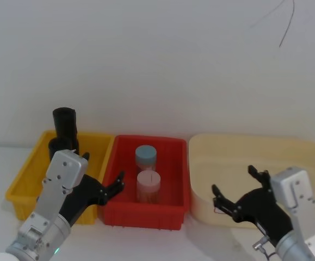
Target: Pick up the garbage bag with the one hand and transfer it to the other hand.
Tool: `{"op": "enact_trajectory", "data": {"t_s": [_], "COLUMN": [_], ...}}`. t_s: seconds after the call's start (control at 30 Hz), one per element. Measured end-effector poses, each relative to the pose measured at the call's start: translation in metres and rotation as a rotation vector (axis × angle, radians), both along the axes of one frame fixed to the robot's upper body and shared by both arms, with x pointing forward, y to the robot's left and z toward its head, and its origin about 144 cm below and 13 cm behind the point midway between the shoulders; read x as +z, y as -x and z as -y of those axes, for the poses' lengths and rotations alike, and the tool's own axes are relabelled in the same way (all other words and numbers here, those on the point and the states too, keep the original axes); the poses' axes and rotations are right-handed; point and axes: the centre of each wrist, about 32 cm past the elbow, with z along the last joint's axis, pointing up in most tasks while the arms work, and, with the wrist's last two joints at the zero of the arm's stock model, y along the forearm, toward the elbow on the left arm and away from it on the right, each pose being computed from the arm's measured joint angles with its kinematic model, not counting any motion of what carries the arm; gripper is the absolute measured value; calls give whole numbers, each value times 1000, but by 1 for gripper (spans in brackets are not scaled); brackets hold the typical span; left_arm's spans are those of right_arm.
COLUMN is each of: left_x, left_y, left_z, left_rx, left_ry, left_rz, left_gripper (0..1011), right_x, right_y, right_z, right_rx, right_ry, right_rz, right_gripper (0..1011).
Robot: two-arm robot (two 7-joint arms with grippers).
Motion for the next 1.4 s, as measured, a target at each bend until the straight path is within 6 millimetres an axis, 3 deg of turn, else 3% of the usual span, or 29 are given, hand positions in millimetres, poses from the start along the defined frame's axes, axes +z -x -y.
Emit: {"op": "enact_trajectory", "data": {"t_s": [0.43, 0.77, 1.4], "left_x": [0, 0, 0], "left_y": [0, 0, 0], "left_z": [0, 0, 0], "left_rx": [0, 0, 0], "left_ry": [0, 0, 0], "left_rz": [0, 0, 0], "left_gripper": [1001, 1001, 1001], "right_x": [21, 42, 66], "right_y": [-32, -70, -120], "right_z": [-10, -29, -69], "right_rx": [159, 318, 468], "right_ry": [169, 255, 148], "right_rz": [-7, -83, -280], "right_gripper": [1001, 1001, 1001]}}
